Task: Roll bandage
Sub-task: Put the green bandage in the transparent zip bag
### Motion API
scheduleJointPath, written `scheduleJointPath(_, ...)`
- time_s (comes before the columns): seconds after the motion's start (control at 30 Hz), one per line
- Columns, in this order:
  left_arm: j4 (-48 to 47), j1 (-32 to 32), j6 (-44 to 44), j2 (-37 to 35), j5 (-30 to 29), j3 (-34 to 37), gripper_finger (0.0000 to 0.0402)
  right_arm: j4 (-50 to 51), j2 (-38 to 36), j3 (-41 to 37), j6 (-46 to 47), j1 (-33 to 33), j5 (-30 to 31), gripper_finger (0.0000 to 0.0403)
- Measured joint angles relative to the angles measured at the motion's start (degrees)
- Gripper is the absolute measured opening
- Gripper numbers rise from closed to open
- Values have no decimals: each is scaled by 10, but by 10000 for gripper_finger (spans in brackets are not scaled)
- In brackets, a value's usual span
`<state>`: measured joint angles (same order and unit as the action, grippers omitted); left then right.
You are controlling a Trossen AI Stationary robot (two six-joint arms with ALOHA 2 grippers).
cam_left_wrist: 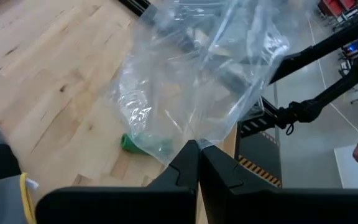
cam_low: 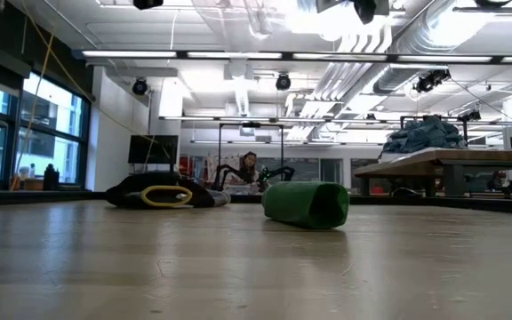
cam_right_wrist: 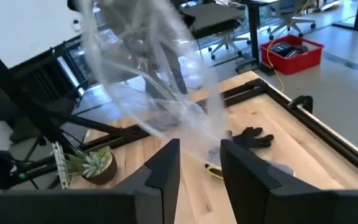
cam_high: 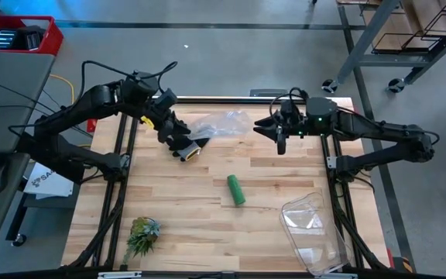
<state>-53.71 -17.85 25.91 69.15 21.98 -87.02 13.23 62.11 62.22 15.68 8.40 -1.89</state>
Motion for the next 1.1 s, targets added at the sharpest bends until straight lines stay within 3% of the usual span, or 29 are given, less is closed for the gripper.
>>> scheduleJointPath(0.33,8,4,5,25,60,0,0,-5,29,0,-16,1,-1,107)
scheduleJointPath(0.63,-2,6,2,18,64,0,0,31,-19,0,-42,2,-17,107)
scheduleJointPath(0.8,7,7,-5,24,67,0,0,32,-8,0,-54,2,-14,107)
scheduleJointPath(0.97,10,12,-5,33,122,0,0,18,9,0,-57,3,15,107)
scheduleJointPath(1.1,11,27,-13,31,129,0,0,12,9,0,-57,3,9,107)
